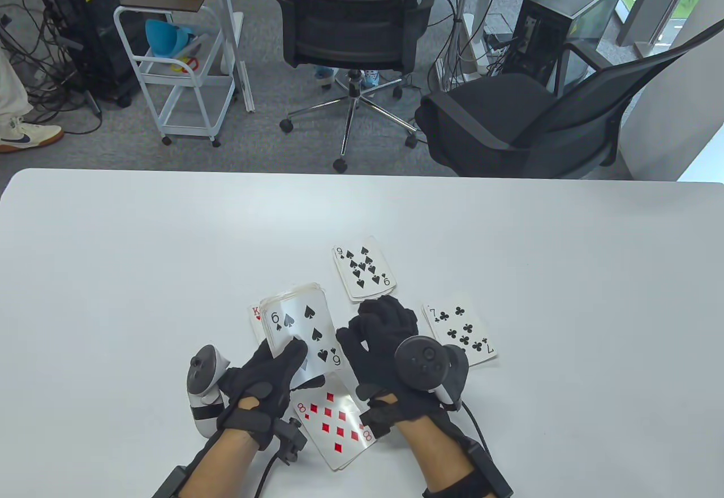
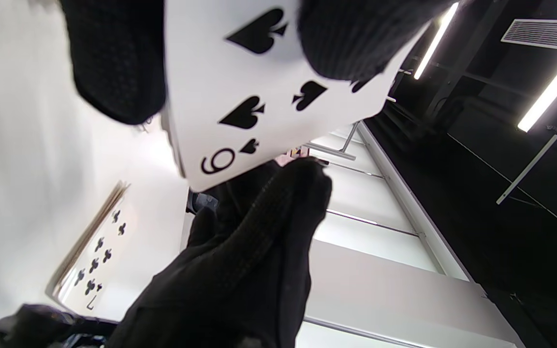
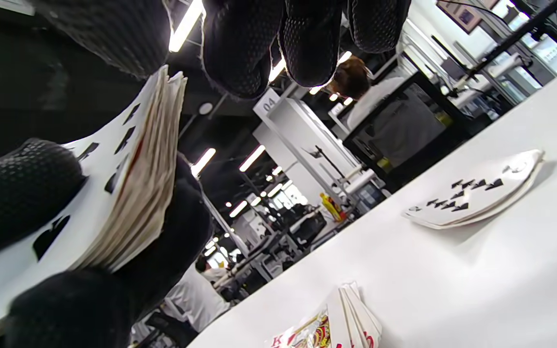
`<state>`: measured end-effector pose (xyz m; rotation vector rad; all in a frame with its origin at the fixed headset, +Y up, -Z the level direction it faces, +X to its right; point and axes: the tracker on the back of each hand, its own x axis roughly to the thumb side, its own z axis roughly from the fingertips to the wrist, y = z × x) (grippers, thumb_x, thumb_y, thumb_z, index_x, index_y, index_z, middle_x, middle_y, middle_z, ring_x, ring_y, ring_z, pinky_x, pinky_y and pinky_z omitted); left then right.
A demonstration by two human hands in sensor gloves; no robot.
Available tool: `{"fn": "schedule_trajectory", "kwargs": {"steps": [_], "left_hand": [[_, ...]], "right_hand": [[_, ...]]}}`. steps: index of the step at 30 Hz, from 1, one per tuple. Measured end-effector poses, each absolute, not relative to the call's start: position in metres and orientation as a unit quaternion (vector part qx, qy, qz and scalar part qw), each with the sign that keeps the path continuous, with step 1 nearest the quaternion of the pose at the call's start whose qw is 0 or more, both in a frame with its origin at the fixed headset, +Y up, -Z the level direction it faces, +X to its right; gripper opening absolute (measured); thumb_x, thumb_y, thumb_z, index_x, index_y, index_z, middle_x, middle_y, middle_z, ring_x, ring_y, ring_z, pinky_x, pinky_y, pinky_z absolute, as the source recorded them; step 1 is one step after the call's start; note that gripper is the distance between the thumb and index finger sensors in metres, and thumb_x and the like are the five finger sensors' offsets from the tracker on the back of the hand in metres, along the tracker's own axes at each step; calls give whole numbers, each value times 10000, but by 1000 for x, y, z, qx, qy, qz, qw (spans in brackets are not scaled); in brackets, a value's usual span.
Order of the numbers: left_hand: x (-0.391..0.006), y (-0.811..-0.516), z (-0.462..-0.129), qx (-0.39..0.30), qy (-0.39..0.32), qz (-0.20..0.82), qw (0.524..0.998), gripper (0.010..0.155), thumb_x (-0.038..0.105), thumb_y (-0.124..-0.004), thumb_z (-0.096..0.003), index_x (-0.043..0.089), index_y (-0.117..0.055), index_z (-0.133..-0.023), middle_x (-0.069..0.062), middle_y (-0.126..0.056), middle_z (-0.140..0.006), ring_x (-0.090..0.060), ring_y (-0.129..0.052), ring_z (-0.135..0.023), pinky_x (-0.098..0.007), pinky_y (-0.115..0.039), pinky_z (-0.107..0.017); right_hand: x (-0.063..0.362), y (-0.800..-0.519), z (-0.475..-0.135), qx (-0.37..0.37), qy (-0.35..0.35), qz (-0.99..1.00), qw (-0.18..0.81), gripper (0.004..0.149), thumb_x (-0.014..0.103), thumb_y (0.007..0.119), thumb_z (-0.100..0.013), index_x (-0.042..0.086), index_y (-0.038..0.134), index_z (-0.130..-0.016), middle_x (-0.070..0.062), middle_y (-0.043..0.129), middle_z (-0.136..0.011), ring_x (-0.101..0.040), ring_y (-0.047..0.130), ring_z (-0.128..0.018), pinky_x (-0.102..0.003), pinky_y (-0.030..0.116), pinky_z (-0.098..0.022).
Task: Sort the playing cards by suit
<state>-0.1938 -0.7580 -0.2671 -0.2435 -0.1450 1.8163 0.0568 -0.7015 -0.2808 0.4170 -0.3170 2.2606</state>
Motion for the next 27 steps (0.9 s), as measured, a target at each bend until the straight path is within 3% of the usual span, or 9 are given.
{"fn": "schedule_trajectory", "kwargs": {"steps": [15, 20, 27], "left_hand": [[-186, -759, -264, -107, -80, 784, 606, 546, 454, -863, -527, 269, -677, -1006, 12, -868, -954, -261, -991, -804, -400, -966, -468], [-187, -758, -264, -101, -77, 787, 604, 545, 464, -867, -524, 266, -689, -999, 11, -880, -944, -259, -1000, -792, -398, -970, -458], [-189, -758, -263, -102, -70, 788, 603, 549, 470, -862, -525, 264, -685, -1002, 8, -872, -950, -266, -989, -800, -406, -960, -466]], "right_hand": [[45, -703, -260, 208, -150, 904, 342, 595, 580, 850, -484, 137, 705, -854, -166, 598, -1045, -503, 469, -1028, -751, 339, -684], [40, -705, -258, 212, -146, 905, 339, 574, 574, 867, -474, 138, 716, -816, -160, 618, -1032, -500, 498, -1022, -746, 359, -687], [39, -706, -257, 202, -143, 898, 364, 477, 474, 867, -491, 103, 751, -768, -155, 659, -1007, -493, 540, -1011, -740, 385, -691]]}}
